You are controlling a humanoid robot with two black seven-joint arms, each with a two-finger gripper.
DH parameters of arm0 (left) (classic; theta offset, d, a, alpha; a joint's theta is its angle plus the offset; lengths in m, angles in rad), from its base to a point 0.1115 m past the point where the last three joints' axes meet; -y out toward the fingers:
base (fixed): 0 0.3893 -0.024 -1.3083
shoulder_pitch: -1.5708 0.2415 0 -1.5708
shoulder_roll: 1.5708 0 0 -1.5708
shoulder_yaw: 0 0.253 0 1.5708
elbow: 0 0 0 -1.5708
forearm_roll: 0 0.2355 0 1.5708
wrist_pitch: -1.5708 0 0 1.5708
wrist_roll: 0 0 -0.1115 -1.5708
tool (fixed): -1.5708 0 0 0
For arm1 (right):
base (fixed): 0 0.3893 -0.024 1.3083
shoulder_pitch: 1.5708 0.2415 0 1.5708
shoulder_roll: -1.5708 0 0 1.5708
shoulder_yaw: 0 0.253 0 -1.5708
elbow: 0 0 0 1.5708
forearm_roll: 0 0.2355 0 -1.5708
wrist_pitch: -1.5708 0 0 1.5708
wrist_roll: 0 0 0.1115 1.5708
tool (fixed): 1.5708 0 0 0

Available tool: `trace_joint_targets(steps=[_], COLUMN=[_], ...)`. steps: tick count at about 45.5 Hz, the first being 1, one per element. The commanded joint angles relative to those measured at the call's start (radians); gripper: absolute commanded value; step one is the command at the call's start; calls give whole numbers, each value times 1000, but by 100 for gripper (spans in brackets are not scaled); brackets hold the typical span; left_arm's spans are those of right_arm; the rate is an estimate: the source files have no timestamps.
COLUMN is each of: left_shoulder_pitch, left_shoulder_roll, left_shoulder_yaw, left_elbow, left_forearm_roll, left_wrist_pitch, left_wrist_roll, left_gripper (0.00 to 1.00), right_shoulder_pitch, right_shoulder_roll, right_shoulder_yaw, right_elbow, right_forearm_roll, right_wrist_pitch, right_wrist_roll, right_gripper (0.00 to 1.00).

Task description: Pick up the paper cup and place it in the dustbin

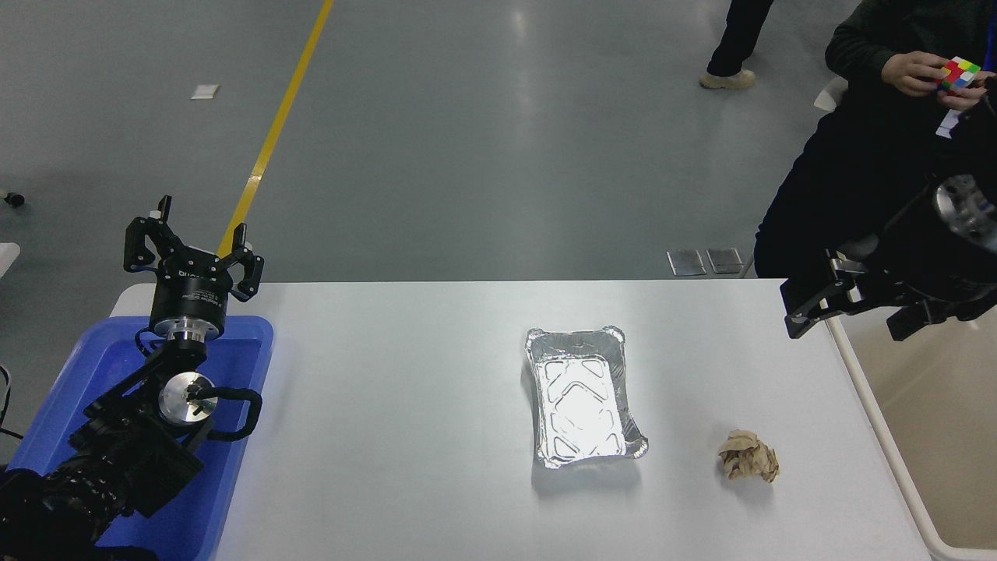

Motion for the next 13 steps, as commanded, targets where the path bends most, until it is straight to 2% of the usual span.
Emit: trace_joint_targets(steps=[1,13], left_shoulder_pitch=[0,0], left_shoulder_roll=[0,0], left_shoulder_yaw=[0,1], left_elbow=[0,0], left_forearm_roll=[-1,-1], left_wrist_pitch=[0,0], left_wrist_roll=[0,0], left_gripper=[99,99], right_shoulder_pitch=[38,48], right_shoulder_roll=[89,161], right_shoulder_yaw=[40,103], right_elbow=[29,28], right_forearm_roll=[40,91], right_wrist_pitch=[0,0], right_wrist_roll=[16,34], right_gripper=[100,100])
